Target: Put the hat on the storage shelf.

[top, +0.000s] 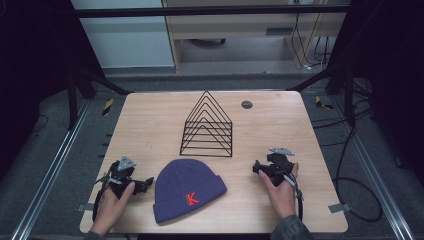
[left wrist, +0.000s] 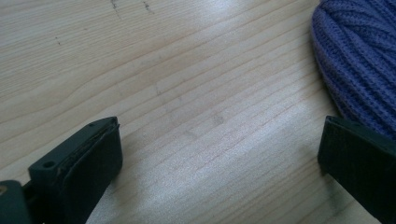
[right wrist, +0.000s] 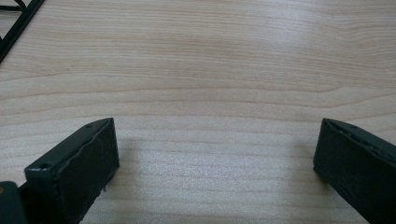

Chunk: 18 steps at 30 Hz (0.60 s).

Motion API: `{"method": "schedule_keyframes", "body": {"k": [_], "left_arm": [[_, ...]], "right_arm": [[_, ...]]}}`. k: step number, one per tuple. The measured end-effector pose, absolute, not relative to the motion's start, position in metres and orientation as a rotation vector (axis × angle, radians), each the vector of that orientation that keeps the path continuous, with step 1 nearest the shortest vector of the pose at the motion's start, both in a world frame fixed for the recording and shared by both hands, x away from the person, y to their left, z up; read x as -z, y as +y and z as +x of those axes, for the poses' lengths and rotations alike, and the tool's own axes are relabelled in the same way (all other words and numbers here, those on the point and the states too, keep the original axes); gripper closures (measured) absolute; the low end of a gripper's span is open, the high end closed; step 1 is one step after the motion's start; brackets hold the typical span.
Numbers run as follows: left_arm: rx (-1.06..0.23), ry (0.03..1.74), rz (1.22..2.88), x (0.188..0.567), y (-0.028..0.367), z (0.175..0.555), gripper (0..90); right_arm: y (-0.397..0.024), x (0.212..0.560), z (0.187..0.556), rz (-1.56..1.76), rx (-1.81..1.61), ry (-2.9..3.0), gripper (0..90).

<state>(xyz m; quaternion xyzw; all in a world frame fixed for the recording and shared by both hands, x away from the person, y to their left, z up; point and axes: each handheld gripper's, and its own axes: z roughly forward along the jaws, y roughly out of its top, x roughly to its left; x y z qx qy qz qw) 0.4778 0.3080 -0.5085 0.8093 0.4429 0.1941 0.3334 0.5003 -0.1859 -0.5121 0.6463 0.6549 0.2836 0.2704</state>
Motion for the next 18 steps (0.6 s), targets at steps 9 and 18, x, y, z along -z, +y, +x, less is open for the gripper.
{"method": "schedule_keyframes", "body": {"k": [9,18], "left_arm": [[-0.525,1.207,2.092,0.508,0.310,0.487,0.0],[-0.456,1.196,2.102,0.490,0.305,0.488,6.8]], "right_arm": [[-0.187,0.512,0.499,1.703,-0.783,1.811,0.4],[-0.179,0.493,0.490,1.508,-0.914,1.961,9.5]]}}
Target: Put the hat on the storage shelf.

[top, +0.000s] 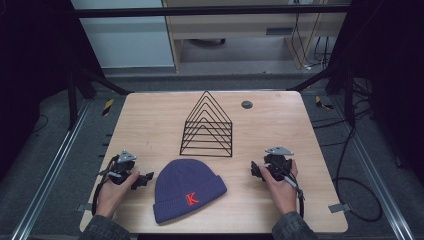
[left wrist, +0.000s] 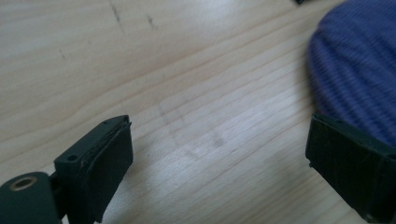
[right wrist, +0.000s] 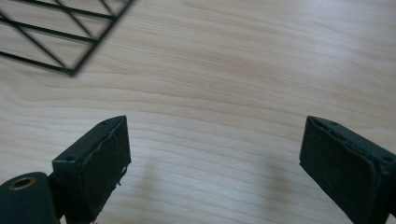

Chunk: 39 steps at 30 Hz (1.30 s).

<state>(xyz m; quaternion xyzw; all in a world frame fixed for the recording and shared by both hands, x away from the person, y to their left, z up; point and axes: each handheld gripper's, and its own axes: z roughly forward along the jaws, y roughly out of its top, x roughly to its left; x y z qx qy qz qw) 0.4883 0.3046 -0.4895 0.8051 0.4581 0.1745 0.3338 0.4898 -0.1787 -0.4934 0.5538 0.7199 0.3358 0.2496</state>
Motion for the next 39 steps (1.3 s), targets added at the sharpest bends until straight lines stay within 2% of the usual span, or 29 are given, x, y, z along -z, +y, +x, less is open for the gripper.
{"method": "schedule_keyframes", "body": {"k": [2,7,8,12,15,16,28,39], "left_arm": [[-0.470,1.182,2.087,0.482,0.303,0.485,7.2],[-0.403,1.155,2.054,0.464,0.297,0.474,10.0],[-0.386,1.147,2.048,0.458,0.295,0.471,13.3],[-0.358,1.120,2.006,0.443,0.284,0.469,17.2],[-0.360,1.097,2.062,0.435,0.269,0.474,21.3],[-0.342,1.099,2.084,0.432,0.261,0.480,25.1],[-0.294,1.139,2.303,0.452,0.224,0.510,33.8],[-0.239,1.182,2.350,0.461,0.219,0.518,40.6]], "right_arm": [[-0.176,0.492,0.489,1.495,-0.922,1.977,10.4],[-0.160,0.484,0.477,1.409,-0.965,2.067,16.4],[-0.157,0.481,0.474,1.372,-0.974,2.086,18.9],[-0.153,0.478,0.471,1.336,-0.999,2.106,22.3],[-0.150,0.476,0.470,1.330,-1.021,2.130,24.9],[-0.148,0.476,0.469,1.307,-1.019,2.147,25.7],[-0.143,0.476,0.466,1.265,-0.970,2.189,24.7],[-0.142,0.478,0.466,1.261,-0.940,2.210,22.1]]}}
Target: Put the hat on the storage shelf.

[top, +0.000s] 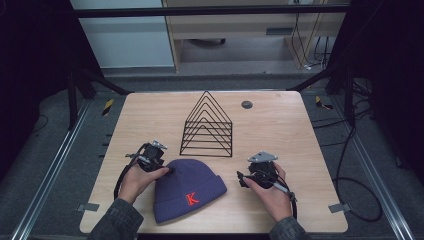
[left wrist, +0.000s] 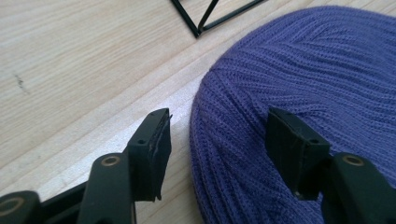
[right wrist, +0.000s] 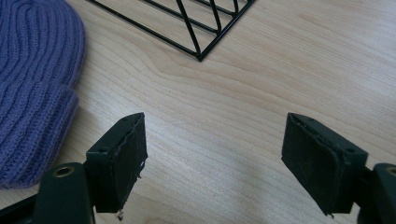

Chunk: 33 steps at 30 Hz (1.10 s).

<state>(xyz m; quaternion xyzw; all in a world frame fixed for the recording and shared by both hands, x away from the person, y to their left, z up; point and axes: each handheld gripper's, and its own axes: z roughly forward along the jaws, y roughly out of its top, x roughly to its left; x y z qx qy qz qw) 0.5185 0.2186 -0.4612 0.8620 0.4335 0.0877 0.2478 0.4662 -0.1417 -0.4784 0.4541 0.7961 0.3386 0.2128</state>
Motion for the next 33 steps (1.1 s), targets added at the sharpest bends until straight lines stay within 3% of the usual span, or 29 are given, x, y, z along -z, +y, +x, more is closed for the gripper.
{"method": "schedule_keyframes", "body": {"k": [14,19,26,33], "left_arm": [[-0.167,1.196,2.364,0.471,0.216,0.521,55.0],[-0.152,1.184,2.355,0.471,0.217,0.519,66.9],[-0.194,1.159,2.346,0.468,0.218,0.513,76.6],[-0.273,1.088,2.336,0.454,0.216,0.500,78.1]], "right_arm": [[-0.141,0.478,0.465,1.266,-0.944,2.209,21.0],[-0.141,0.477,0.465,1.270,-0.944,2.204,20.9],[-0.142,0.477,0.465,1.277,-0.945,2.200,20.4],[-0.142,0.477,0.465,1.278,-0.944,2.199,20.3]]}}
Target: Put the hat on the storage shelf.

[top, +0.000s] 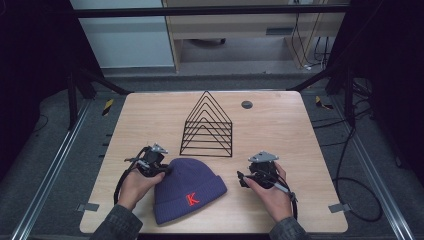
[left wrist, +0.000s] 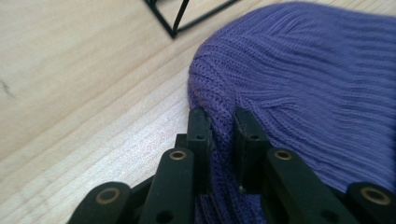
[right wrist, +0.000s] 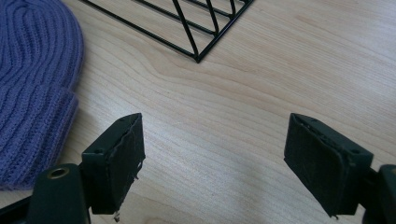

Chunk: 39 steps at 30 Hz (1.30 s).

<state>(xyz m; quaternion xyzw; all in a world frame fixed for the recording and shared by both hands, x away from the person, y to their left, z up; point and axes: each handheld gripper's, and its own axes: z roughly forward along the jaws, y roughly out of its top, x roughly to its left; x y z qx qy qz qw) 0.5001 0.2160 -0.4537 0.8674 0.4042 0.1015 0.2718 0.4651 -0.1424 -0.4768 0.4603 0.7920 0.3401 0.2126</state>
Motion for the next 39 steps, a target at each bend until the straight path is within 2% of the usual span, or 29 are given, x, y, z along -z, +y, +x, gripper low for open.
{"method": "schedule_keyframes", "body": {"k": [14,26,39], "left_arm": [[-0.495,0.851,2.275,0.388,0.201,0.460,79.1],[-0.574,0.669,2.255,0.339,0.198,0.434,80.1],[-0.675,0.585,2.216,0.284,0.218,0.433,80.2]], "right_arm": [[-0.142,0.474,0.463,1.244,-0.974,2.186,22.6],[-0.137,0.463,0.454,1.175,-1.095,2.175,24.8],[-0.101,0.436,0.444,0.956,-1.197,2.256,18.5]]}}
